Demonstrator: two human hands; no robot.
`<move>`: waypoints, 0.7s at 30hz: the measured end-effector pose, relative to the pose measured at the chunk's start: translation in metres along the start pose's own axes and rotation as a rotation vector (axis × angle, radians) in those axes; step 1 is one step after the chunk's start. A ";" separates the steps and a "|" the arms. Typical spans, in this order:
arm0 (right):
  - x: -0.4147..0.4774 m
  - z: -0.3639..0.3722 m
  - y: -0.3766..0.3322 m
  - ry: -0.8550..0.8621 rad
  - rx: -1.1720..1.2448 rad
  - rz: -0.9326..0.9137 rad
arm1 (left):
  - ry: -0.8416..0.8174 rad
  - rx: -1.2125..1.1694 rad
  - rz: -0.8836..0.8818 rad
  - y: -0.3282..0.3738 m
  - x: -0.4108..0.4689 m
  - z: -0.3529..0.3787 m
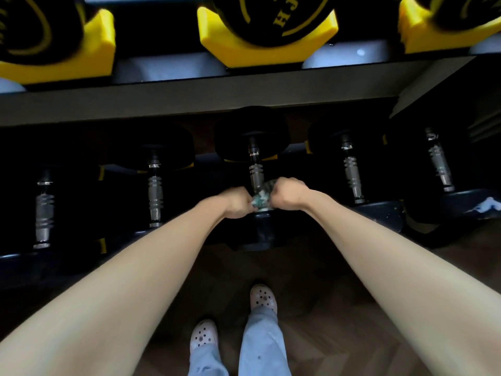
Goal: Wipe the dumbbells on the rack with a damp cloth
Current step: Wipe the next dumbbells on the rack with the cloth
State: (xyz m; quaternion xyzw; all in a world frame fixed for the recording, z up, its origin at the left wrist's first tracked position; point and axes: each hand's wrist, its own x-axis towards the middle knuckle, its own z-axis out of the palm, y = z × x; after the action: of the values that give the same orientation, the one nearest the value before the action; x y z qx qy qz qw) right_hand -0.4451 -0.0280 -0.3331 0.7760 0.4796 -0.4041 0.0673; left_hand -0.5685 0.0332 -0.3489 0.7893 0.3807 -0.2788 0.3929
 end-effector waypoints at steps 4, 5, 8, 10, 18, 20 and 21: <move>-0.027 0.000 0.000 0.097 0.147 0.039 | 0.086 -0.059 0.091 -0.001 -0.029 0.001; -0.034 0.002 -0.001 0.123 0.179 0.044 | 0.111 -0.072 0.106 -0.001 -0.036 0.002; -0.049 0.010 -0.003 0.200 0.204 0.043 | 0.186 -0.093 0.134 -0.002 -0.054 0.013; -0.060 0.018 -0.004 0.251 0.191 0.032 | 0.232 -0.070 0.147 -0.003 -0.063 0.025; -0.107 0.068 -0.004 0.342 0.200 -0.008 | 0.276 0.152 0.287 -0.014 -0.084 0.069; -0.113 0.078 -0.003 0.323 0.230 -0.011 | 0.263 0.147 0.295 -0.016 -0.092 0.076; -0.115 0.081 -0.002 0.306 0.259 -0.002 | 0.253 0.146 0.287 -0.016 -0.097 0.077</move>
State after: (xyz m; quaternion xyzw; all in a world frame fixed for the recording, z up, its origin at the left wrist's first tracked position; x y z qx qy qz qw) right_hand -0.5173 -0.1462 -0.3066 0.8300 0.4290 -0.3400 -0.1070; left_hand -0.6464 -0.0617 -0.3246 0.8906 0.2894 -0.1455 0.3191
